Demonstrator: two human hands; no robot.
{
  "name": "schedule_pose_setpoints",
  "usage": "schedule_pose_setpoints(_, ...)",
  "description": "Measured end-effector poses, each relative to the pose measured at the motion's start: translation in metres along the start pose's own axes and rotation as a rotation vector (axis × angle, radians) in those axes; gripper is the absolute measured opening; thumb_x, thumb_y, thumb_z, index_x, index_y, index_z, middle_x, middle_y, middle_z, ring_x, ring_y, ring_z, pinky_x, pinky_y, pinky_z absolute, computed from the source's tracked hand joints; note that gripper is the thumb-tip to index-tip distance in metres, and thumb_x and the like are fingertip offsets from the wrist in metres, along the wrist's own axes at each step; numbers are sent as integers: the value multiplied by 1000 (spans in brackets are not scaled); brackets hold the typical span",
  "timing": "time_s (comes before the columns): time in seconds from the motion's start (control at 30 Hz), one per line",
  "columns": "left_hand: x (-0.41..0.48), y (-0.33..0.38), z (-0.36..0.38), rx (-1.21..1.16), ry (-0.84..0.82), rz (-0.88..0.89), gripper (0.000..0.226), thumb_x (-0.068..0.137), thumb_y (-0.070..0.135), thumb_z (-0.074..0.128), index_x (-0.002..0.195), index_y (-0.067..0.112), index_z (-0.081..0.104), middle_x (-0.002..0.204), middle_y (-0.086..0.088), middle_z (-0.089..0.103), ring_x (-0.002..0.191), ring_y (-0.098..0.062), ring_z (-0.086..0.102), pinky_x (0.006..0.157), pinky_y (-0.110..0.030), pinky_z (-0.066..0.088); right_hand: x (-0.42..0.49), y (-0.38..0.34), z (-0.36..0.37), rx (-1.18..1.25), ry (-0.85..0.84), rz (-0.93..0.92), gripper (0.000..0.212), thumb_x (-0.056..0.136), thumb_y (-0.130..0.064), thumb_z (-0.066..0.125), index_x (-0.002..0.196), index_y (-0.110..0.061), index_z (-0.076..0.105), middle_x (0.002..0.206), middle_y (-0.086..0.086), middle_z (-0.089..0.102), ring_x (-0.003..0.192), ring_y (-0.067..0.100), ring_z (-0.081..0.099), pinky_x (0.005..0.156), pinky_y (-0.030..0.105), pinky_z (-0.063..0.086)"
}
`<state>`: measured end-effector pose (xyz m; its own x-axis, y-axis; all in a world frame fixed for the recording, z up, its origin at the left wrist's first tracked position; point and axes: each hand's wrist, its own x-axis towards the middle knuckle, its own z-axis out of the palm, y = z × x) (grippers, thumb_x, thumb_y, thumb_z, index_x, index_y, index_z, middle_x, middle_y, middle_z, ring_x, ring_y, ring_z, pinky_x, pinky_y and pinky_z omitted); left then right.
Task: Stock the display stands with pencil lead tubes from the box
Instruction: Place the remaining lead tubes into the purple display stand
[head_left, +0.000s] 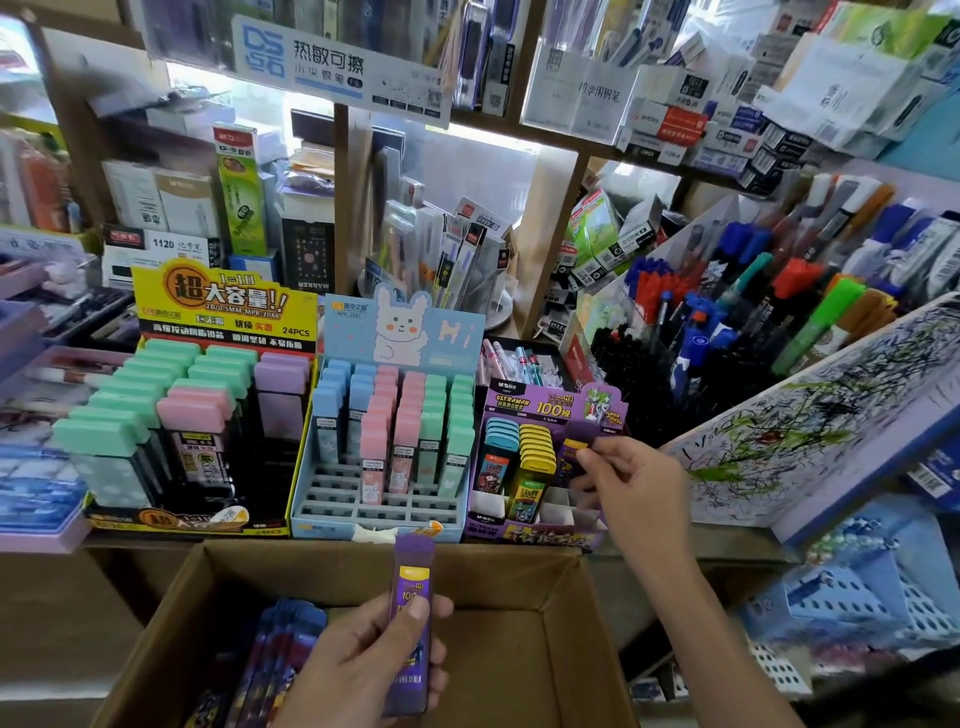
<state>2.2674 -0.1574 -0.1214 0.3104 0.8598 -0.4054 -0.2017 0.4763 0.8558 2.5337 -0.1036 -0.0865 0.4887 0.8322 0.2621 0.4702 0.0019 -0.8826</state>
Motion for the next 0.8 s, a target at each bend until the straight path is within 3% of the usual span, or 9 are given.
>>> schedule_pose_setpoints(0.13, 1, 2, -1, 17, 10, 1, 24, 94, 21, 63, 86, 9, 82, 74, -22, 70, 61, -31, 70, 52, -31, 57, -4, 3, 4, -128, -30, 12, 12, 98, -19, 69, 101, -30, 67, 64, -2, 73, 44, 14, 68, 38, 30, 53)
schedule_pose_setpoints(0.23, 2, 2, -2, 31, 11, 1, 24, 95, 20, 62, 91, 6, 81, 75, -22, 70, 62, -31, 70, 54, -31, 58, -6, 2, 5, -245, -57, -39, 29, 97, -18, 69, 81, -41, 62, 68, -5, 73, 48, 13, 69, 45, 37, 59)
schedule_pose_setpoints(0.43, 2, 1, -3, 92, 20, 19, 25, 97, 21, 60, 94, 7, 80, 76, -20, 72, 66, -26, 72, 61, -31, 59, -8, -3, 7, -288, -48, -15, 32, 96, -18, 70, 76, -42, 59, 63, -6, 71, 46, 10, 68, 40, 27, 55)
schedule_pose_setpoints(0.57, 2, 2, -3, 105, 21, 25, 25, 96, 21, 61, 93, 6, 81, 76, -20, 73, 67, -26, 71, 68, -34, 58, -9, -7, 1, -248, 15, 20, 10, 93, -15, 74, 92, -24, 70, 76, -5, 73, 53, 9, 70, 46, 26, 57)
schedule_pose_setpoints(0.67, 1, 1, -3, 110, 25, 37, 25, 95, 20, 62, 88, 8, 82, 74, -19, 73, 66, -26, 71, 66, -33, 57, -18, -13, -7, -303, 107, -58, 16, 90, -13, 76, 85, -26, 68, 75, -12, 70, 66, 3, 68, 57, 21, 56)
schedule_pose_setpoints(0.73, 1, 0, -2, 116, 26, 50, 26, 96, 20, 62, 83, 11, 83, 73, -18, 73, 65, -24, 71, 62, -29, 56, -30, -18, -9, -226, 84, -55, 13, 89, -14, 77, 83, -25, 71, 69, -9, 71, 65, 6, 70, 58, 27, 60)
schedule_pose_setpoints(0.8, 1, 0, -2, 126, 26, 58, 27, 96, 20, 63, 80, 15, 84, 72, -17, 73, 63, -23, 71, 59, -25, 56, -44, -23, -8, -133, 8, -25, 13, 90, -16, 76, 83, -27, 74, 69, -7, 74, 60, 8, 69, 52, 24, 57)
